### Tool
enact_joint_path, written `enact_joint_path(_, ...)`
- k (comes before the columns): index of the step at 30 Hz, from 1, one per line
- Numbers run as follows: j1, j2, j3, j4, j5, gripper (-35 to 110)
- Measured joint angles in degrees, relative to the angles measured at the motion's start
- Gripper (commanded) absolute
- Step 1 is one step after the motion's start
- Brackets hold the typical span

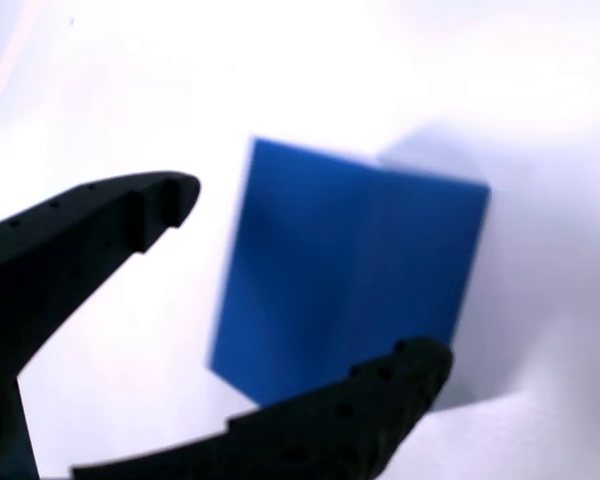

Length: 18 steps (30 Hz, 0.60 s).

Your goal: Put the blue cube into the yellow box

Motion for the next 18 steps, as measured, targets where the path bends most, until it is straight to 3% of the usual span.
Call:
enact_joint_path(9,-0.44,-0.97,3.08,-2.81,2.46,38)
enact_joint_path(18,-1.67,-2.99,6.24,-8.17,5.80,25)
